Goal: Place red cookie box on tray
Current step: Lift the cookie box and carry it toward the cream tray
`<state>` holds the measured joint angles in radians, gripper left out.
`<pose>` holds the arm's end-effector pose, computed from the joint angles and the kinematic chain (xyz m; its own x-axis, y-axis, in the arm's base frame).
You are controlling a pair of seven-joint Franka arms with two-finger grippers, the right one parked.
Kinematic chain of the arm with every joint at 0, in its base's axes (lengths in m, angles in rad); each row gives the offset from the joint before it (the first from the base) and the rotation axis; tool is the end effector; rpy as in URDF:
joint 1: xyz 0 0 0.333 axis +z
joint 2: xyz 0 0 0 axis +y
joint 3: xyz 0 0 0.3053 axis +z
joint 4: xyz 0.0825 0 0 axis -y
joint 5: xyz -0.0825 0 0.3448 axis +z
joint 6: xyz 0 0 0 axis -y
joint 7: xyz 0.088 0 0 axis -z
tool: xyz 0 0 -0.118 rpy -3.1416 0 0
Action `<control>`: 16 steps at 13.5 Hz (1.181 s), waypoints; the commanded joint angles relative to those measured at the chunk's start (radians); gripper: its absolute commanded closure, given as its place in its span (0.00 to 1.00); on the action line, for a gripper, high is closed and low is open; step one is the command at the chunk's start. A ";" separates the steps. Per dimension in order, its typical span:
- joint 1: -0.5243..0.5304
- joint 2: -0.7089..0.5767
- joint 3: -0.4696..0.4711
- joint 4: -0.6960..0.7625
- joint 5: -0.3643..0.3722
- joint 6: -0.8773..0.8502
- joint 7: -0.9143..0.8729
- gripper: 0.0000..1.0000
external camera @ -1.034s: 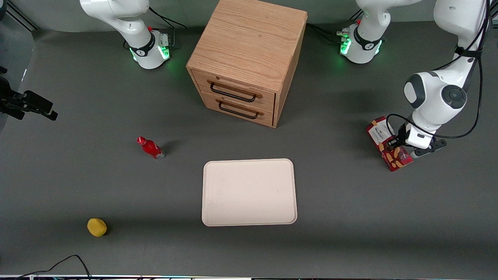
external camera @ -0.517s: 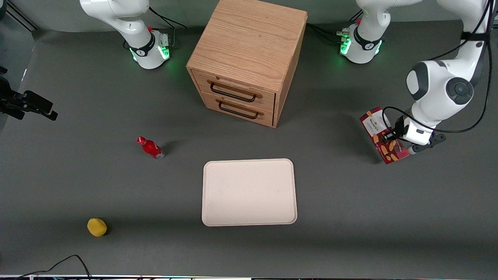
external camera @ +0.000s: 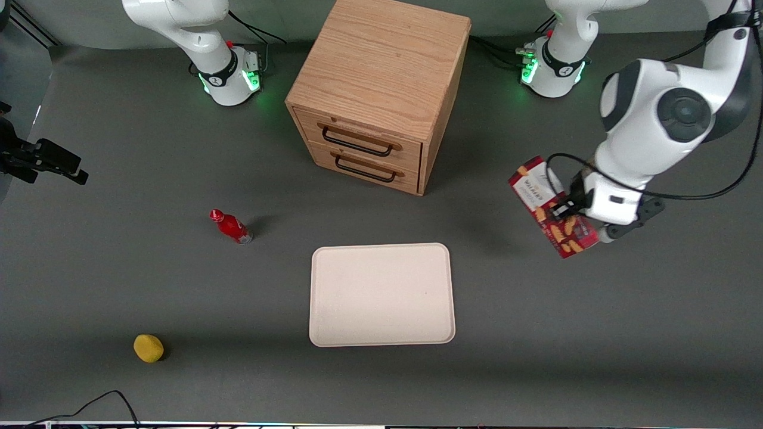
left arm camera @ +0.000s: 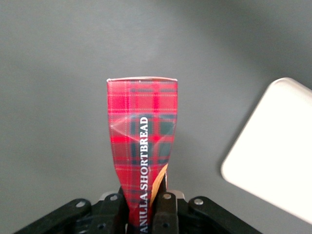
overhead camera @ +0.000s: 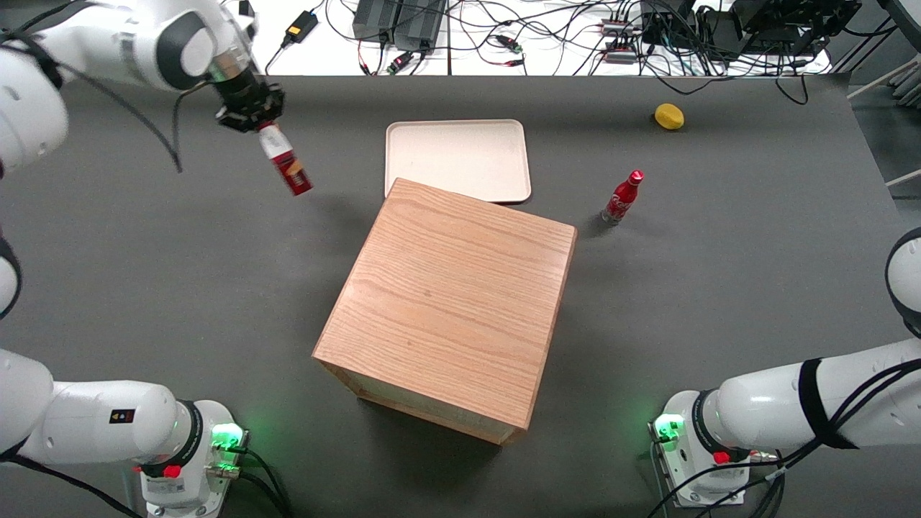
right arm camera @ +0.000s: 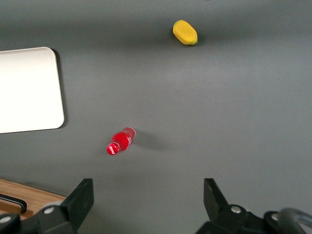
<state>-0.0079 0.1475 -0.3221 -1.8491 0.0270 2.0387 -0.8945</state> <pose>0.5389 -0.1752 0.4454 0.8484 0.5292 0.0142 0.5279 -0.8477 0.0526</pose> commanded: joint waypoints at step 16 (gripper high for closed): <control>-0.449 0.787 0.093 0.831 0.315 0.033 -0.463 1.00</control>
<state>-0.4352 0.9024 -0.2463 -1.0713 0.3091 2.0568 -1.3570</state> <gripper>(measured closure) 0.784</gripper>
